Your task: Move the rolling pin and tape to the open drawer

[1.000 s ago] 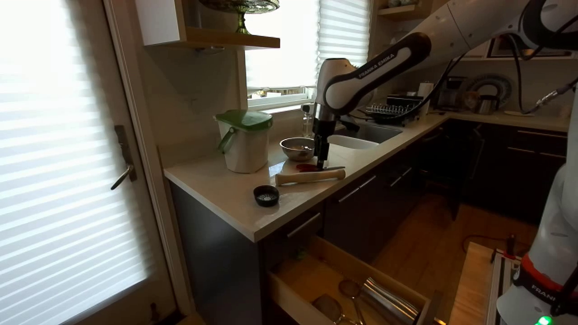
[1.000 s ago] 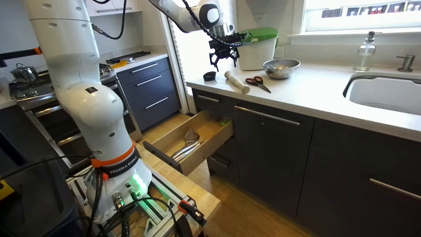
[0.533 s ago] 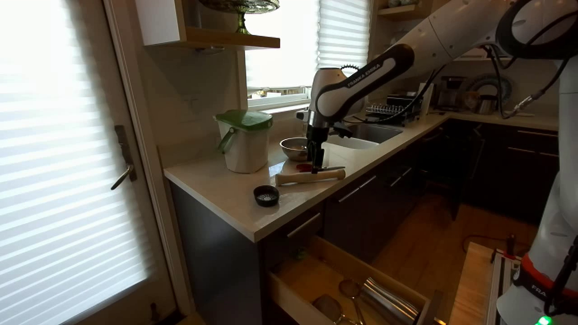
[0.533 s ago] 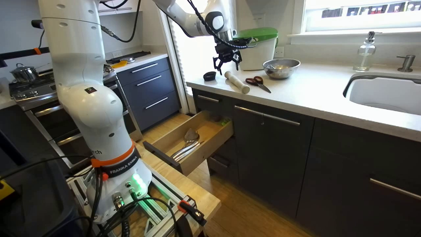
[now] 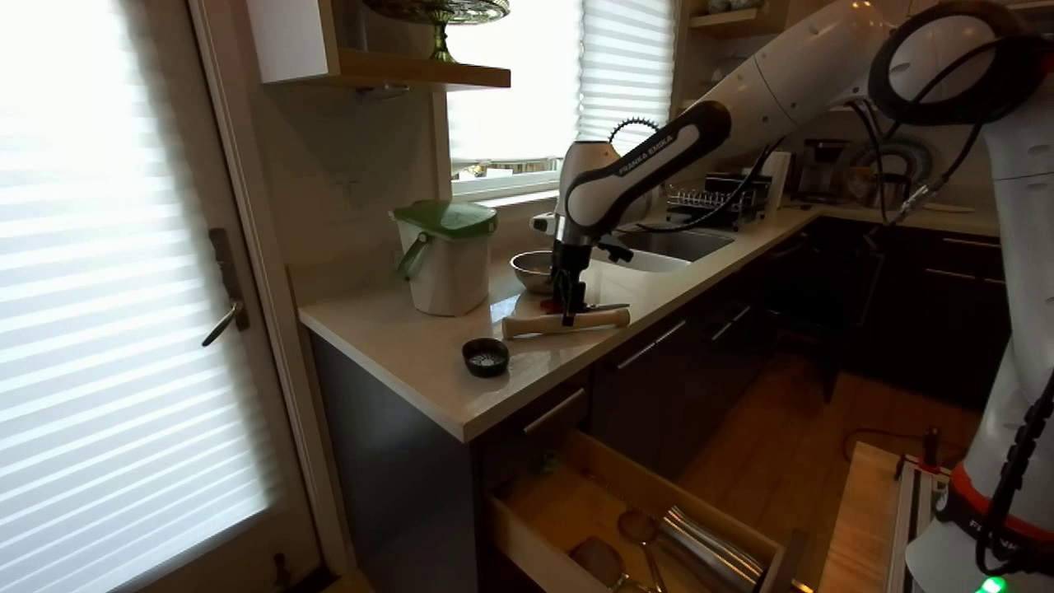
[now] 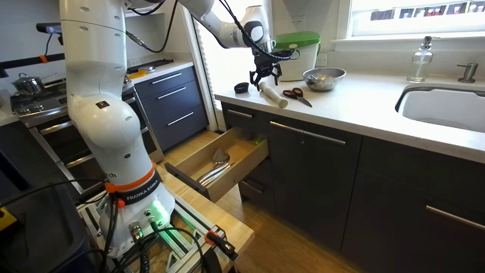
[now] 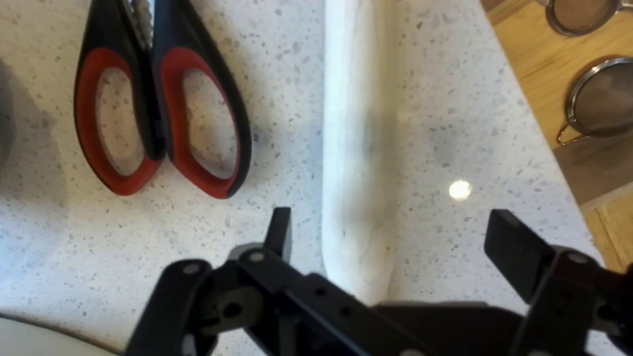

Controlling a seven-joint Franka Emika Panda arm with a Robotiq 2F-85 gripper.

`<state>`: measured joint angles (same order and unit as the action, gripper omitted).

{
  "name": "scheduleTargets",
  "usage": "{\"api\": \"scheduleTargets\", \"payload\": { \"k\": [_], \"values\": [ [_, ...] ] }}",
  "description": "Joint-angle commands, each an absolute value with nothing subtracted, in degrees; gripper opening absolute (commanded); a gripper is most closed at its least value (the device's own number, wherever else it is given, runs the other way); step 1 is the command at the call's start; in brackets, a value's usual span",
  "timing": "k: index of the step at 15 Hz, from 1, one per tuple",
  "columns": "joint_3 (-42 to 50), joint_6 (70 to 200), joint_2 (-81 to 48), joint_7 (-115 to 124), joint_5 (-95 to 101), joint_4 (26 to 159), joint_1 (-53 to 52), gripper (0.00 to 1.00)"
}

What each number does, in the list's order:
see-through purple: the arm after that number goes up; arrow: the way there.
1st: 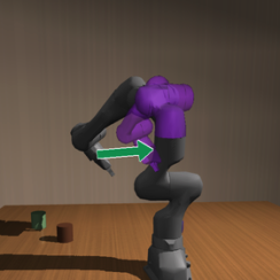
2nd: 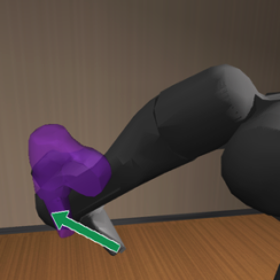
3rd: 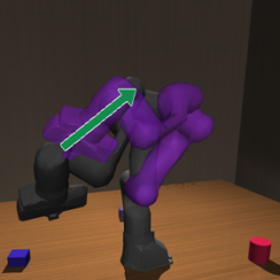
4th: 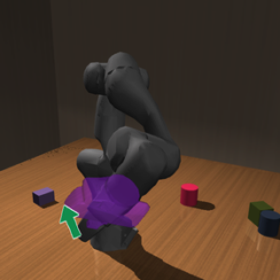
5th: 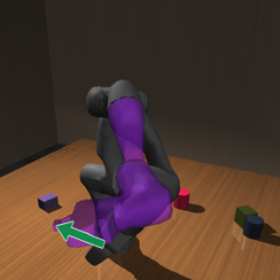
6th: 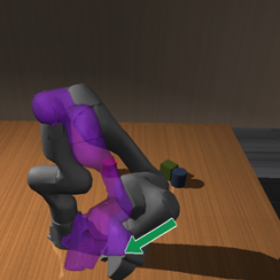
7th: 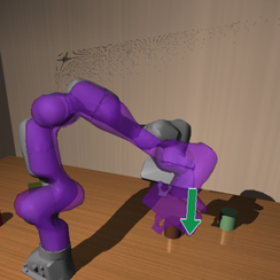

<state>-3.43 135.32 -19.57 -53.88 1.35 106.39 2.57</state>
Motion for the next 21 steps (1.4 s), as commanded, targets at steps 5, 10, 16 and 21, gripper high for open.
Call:
{"api": "scheduleTargets", "payload": {
  "k": [5,10,16,21],
  "values": [
    [-5.29,135.76,-23.11,-57.80,-0.10,103.53,4.32,0.98],
    [-5.28,137.49,-24.34,-57.98,0.92,103.02,4.11,0.53],
    [-5.13,137.65,-23.59,-56.84,1.21,103.62,4.00,0.19],
    [-5.34,132.39,-17.24,-53.08,-0.43,108.10,3.84,0.19]
  ]
}}
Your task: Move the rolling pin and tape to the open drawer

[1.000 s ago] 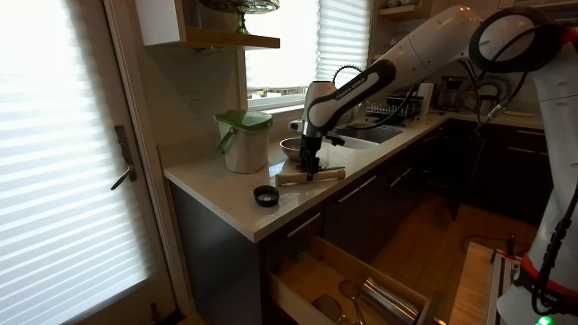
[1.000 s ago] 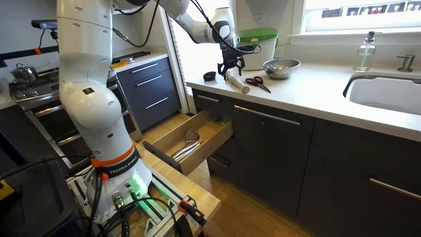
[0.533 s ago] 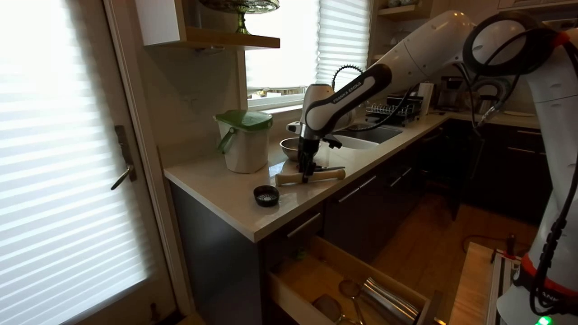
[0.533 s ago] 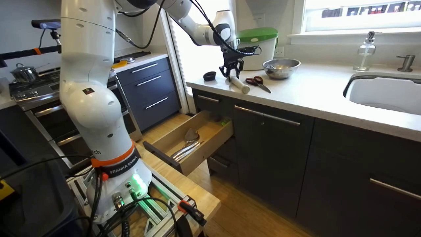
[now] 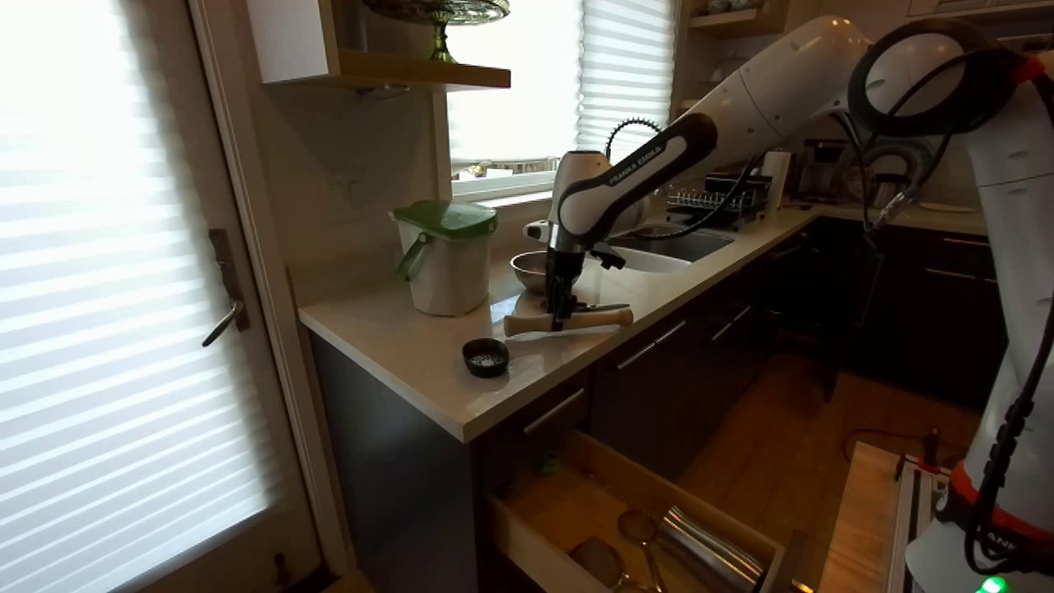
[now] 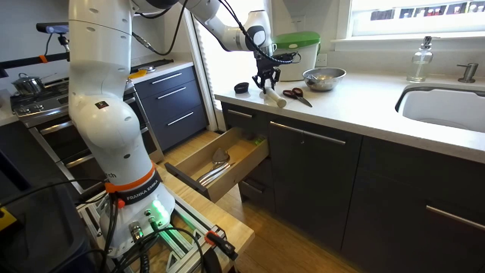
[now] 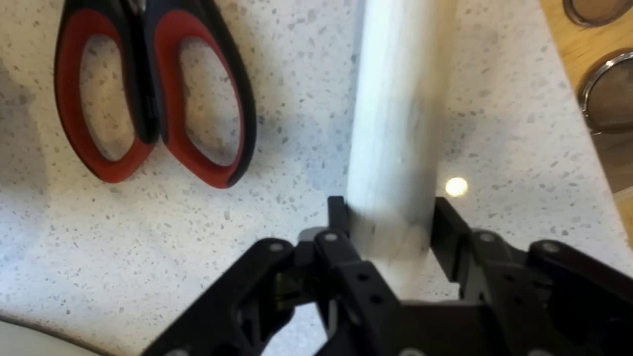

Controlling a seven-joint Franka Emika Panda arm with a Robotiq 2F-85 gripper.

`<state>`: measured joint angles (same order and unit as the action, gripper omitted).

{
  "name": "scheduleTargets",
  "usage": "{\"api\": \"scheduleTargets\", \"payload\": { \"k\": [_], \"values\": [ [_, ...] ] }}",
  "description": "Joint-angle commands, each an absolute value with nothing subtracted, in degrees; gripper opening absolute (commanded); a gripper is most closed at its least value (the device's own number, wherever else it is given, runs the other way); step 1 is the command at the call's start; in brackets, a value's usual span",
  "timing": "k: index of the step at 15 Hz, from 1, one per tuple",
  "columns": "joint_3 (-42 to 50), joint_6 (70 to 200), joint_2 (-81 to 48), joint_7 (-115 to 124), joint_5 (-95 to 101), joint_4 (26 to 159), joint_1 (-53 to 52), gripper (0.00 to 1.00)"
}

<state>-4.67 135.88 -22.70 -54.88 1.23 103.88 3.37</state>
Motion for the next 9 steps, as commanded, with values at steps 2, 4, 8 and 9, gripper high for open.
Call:
{"api": "scheduleTargets", "payload": {
  "k": [2,4,8,9],
  "values": [
    [-5.37,129.27,-13.71,-51.79,-1.71,110.85,3.88,0.19],
    [-5.11,126.87,-10.09,-50.42,-3.27,114.13,3.76,0.19],
    [-4.27,127.77,-2.53,-48.51,-9.04,123.05,3.64,0.19],
    [-3.93,128.08,-0.94,-48.23,-10.89,125.14,3.52,0.19]
  ]
}}
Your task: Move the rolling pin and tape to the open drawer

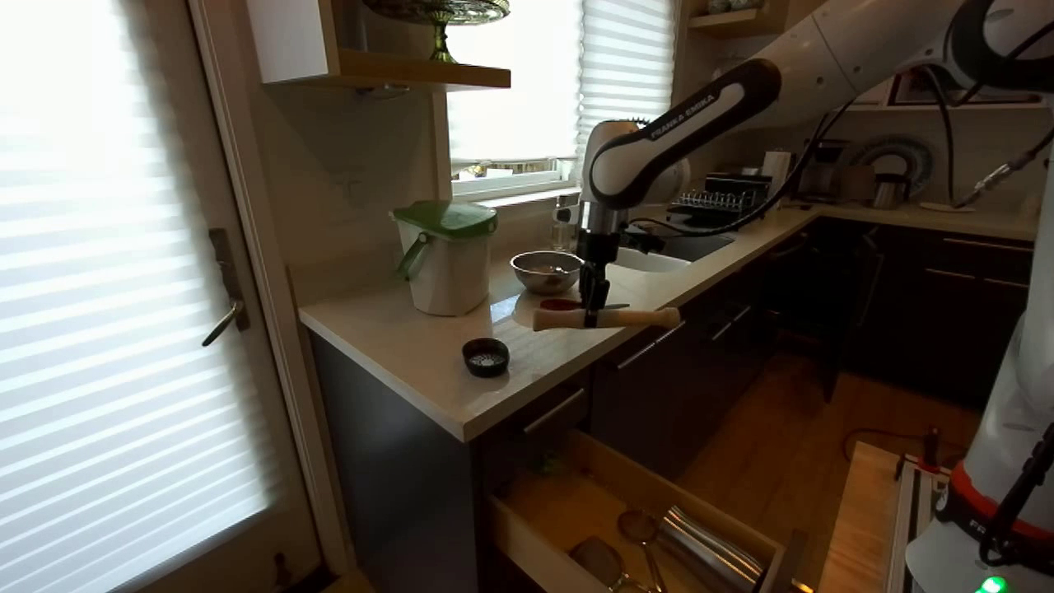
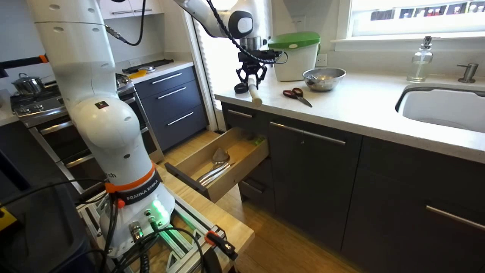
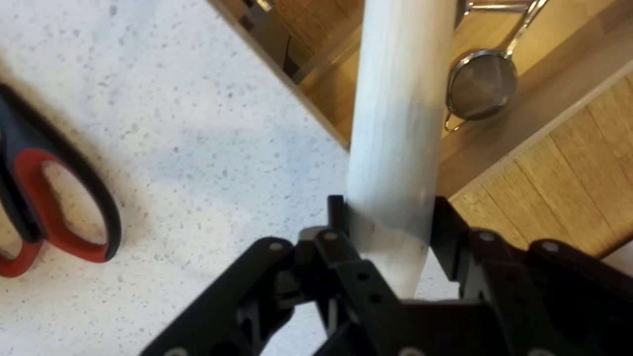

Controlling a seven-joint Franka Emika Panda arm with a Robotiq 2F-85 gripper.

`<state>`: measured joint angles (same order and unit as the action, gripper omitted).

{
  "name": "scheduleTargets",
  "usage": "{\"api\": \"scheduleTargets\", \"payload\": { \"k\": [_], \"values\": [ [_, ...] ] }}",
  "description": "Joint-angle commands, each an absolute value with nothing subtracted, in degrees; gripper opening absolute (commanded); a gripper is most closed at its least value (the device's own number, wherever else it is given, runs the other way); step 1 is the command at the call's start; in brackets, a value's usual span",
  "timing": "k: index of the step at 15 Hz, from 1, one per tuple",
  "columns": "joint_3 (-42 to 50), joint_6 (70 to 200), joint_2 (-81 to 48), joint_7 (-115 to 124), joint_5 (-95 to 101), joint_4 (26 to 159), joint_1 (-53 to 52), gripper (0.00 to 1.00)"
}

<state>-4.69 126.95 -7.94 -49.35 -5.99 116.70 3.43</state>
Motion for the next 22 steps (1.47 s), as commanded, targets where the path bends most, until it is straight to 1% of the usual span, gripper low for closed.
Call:
{"api": "scheduleTargets", "payload": {
  "k": [1,8,14,16,22],
  "values": [
    [-3.52,128.46,0.52,-47.82,-12.86,127.07,3.35,0.19],
    [-0.91,134.78,7.11,-37.50,-24.61,139.48,1.67,0.19],
    [-1.94,152.92,4.44,-25.48,-25.76,147.58,-1.27,0.19],
    [-2.36,156.33,3.52,-20.96,-23.80,149.64,-2.14,0.19],
    [-3.01,158.29,2.62,-16.14,-24.22,153.63,-3.68,0.19]
  ]
}}
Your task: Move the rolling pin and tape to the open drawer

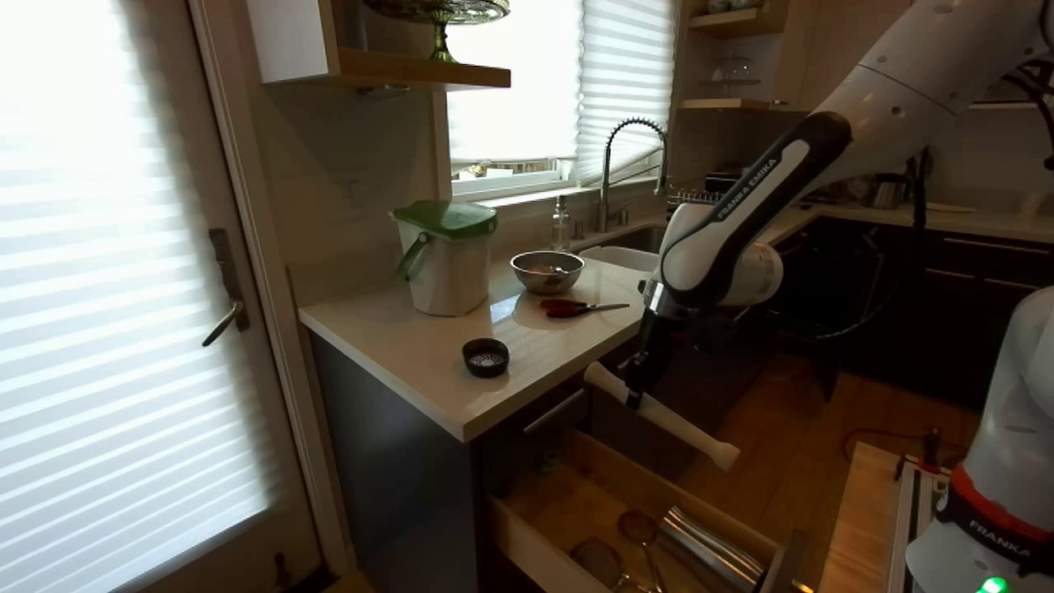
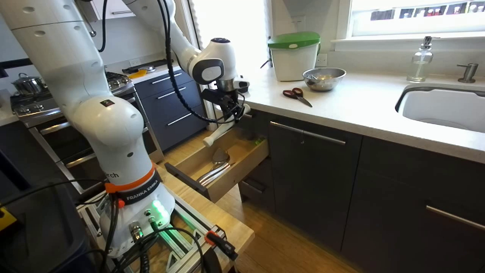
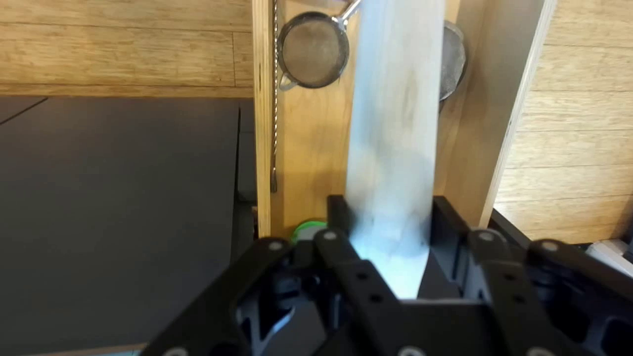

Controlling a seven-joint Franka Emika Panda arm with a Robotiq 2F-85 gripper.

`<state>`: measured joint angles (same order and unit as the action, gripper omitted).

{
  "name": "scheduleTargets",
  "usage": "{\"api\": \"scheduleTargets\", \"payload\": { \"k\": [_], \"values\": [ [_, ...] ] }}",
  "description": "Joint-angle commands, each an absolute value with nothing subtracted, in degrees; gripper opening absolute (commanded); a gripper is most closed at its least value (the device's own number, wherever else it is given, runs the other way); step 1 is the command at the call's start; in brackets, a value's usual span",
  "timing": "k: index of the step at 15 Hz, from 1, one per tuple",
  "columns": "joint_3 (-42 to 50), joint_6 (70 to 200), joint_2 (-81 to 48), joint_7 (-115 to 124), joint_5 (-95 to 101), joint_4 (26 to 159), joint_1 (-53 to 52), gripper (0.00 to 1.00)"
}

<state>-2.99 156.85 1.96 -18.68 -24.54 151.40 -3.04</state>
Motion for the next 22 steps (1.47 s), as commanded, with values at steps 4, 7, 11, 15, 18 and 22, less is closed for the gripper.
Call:
{"api": "scheduleTargets", "payload": {
  "k": [4,7,11,15,18,22],
  "values": [
    [-2.98,157.91,3.11,-20.44,-28.46,154.76,-4.39,0.19],
    [-2.75,156.94,1.91,-18.92,-26.40,153.50,-4.08,0.44],
    [-2.75,156.95,1.93,-19.01,-26.42,153.50,-4.09,0.44],
    [-3.09,156.43,-2.07,-21.51,-29.83,151.64,-4.48,0.19],
    [-4.63,156.86,-5.22,-25.37,-37.17,151.18,-3.79,0.19],
    [-6.41,157.77,-10.02,-31.48,-48.48,149.86,-3.45,0.19]
  ]
}}
